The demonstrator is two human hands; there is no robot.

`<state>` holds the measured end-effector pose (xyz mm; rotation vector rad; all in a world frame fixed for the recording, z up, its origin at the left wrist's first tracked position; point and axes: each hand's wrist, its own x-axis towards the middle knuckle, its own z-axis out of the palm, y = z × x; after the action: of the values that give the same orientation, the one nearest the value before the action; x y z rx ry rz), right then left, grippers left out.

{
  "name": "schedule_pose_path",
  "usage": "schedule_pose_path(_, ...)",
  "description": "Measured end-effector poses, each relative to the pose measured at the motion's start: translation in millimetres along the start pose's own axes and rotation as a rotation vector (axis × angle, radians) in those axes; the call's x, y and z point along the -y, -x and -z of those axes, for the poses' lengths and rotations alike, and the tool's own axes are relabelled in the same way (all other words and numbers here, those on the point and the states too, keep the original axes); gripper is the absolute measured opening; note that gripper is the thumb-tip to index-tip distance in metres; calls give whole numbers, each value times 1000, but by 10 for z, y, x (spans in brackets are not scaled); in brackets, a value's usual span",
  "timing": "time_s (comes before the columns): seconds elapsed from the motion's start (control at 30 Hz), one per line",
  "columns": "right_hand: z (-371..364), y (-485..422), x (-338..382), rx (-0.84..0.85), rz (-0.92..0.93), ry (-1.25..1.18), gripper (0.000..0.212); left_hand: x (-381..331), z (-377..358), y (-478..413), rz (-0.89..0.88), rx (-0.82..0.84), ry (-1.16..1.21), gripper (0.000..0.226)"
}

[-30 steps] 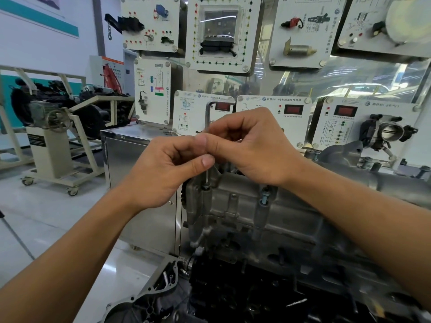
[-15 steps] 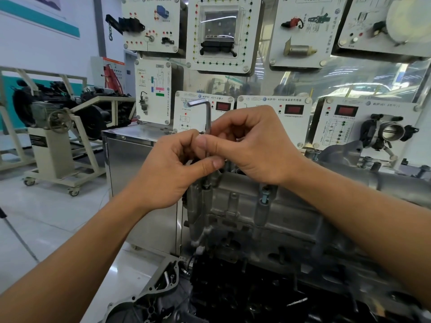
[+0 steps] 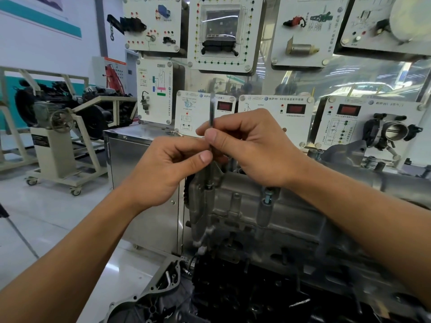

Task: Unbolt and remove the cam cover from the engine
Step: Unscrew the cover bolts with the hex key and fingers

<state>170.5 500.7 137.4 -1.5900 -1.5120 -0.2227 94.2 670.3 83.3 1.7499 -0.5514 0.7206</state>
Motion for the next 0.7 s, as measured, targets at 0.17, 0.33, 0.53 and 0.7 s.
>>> schedule_pose_path(0.17,-15,4,10,-20,17,23,19,3,-28,-7,-33,-5,-38,27)
schedule_pose_path(0.33,-16,-8,31,-117,36,41,14,-22,-66,-17,-79,-46,-74,38)
schedule_pose_path(0.53,-5,4,17,-170,38,55,18,5,-130,-19,-108,-129,-111,45)
schedule_pose_path(0.7,-4,10,25,-157,54,59,22,17,-131,-18,-74,-120,-79,46)
